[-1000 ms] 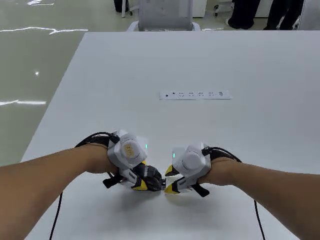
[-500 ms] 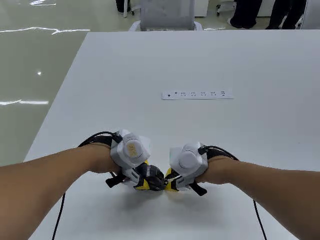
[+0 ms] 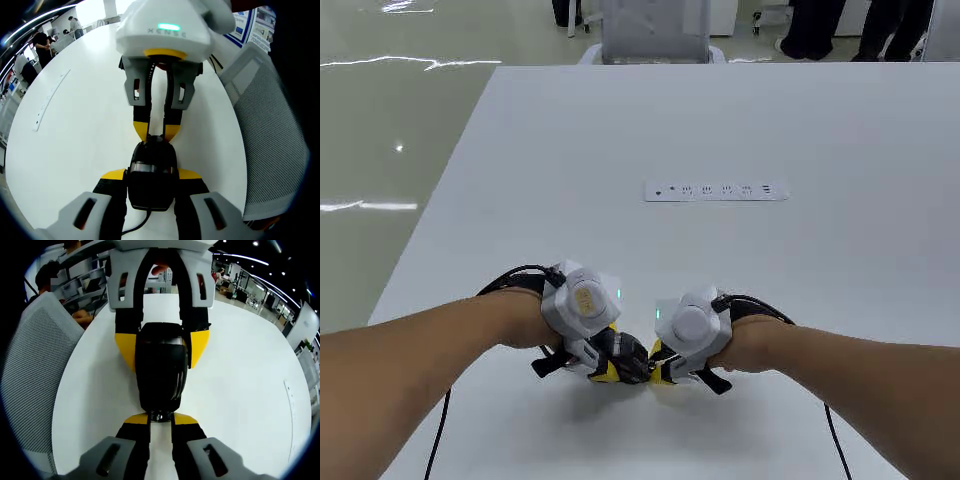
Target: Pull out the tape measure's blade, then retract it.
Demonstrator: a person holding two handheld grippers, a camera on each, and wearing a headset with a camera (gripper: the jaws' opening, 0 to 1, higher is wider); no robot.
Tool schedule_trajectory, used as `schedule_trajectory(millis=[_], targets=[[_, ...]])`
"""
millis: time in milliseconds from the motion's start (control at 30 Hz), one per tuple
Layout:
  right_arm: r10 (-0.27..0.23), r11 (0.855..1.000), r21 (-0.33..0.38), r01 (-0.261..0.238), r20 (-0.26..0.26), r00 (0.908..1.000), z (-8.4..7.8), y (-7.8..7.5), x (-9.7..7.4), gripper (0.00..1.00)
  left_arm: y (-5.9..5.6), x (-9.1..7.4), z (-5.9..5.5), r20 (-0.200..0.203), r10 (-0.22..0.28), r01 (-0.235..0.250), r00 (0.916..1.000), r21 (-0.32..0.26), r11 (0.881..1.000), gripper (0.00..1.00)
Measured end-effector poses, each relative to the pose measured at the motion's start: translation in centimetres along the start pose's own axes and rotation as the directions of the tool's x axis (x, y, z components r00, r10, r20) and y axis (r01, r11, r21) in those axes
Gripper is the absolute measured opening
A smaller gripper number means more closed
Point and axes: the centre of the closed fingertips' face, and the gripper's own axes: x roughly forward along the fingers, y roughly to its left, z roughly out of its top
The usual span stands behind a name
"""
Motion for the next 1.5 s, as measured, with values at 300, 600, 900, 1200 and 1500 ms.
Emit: schedule_trajectory(millis=[300,600,900,1200,1500], targets=[[0.007,1.000,-0.025,-0.008,-0.021,0.9998,-0.1,0.0,0.0,0.14,0.0,-0.1,-0.1,-0.006,0.004,-0.004,1.0000,0.009,1.000,0.32],[0.013,0.999,-0.051,-0.014,-0.035,0.9993,-0.3,0.1,-0.2,0.13,0.0,0.0,-0.1,-0.012,0.007,-0.007,0.9999,0.009,1.000,0.32],[0.022,0.999,-0.028,-0.024,-0.053,0.9984,-0.9,0.1,-0.6,0.13,0.0,0.0,0.0,-0.011,0.005,-0.005,0.9999,0.004,1.000,0.32],[0.018,0.998,-0.062,-0.022,-0.062,0.9979,-1.2,0.1,-0.8,0.13,0.0,0.1,0.0,-0.009,0.007,-0.007,0.9999,-0.007,1.000,0.32],[0.015,0.998,-0.065,-0.020,-0.074,0.9972,-1.5,-0.1,-1.0,0.13,0.0,0.1,0.0,-0.008,0.010,-0.010,0.9999,-0.013,1.000,0.32]])
